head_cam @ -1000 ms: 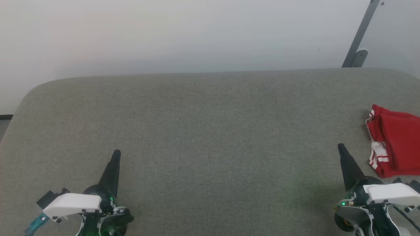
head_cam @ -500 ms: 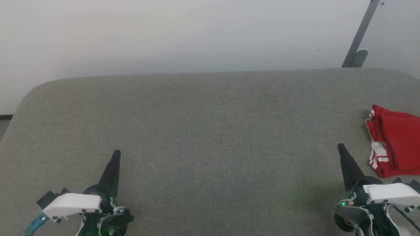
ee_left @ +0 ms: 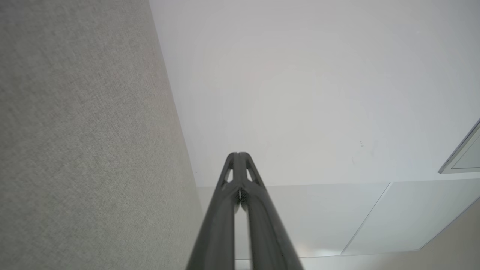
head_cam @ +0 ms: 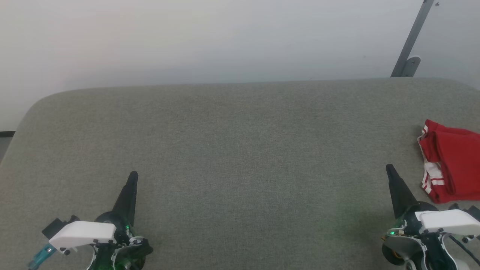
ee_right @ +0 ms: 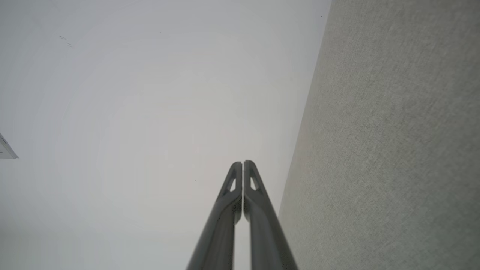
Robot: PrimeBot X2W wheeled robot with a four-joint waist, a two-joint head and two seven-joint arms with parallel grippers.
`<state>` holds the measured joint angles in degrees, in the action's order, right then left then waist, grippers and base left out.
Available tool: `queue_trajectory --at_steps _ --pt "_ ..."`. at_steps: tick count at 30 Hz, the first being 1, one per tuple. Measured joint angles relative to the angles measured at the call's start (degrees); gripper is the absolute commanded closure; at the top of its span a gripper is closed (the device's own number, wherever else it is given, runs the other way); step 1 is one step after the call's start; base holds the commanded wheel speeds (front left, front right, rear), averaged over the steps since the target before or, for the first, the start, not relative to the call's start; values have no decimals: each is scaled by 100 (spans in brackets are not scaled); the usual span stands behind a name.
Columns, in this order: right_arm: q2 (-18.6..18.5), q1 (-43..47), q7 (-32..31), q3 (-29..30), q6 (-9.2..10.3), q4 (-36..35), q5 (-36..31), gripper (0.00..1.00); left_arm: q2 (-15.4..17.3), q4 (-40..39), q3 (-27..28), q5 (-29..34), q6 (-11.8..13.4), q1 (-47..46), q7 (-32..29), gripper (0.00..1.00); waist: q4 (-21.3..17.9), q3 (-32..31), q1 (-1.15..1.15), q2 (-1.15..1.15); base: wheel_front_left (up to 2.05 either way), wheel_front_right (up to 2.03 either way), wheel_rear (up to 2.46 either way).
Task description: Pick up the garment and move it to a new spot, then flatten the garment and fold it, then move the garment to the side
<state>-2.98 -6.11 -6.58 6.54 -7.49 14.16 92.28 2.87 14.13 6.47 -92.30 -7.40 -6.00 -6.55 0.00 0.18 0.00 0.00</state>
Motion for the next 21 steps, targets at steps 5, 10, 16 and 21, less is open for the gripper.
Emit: queue_trajectory --at_steps 5,10,16,21 --pt "0 0 1 -1 0 0 0 100 0 0 0 0 0 0 0 100 0 0 0 0 0 0 0" --pt "1 0 1 -2 0 0 0 100 0 0 1 0 0 0 0 100 0 0 0 0 0 0 0" --pt "1 0 1 -1 0 0 0 100 0 0 1 0 0 0 0 100 0 0 0 0 0 0 0" --pt "1 0 0 -2 0 0 0 100 0 0 1 0 0 0 0 100 0 0 0 0 0 0 0"
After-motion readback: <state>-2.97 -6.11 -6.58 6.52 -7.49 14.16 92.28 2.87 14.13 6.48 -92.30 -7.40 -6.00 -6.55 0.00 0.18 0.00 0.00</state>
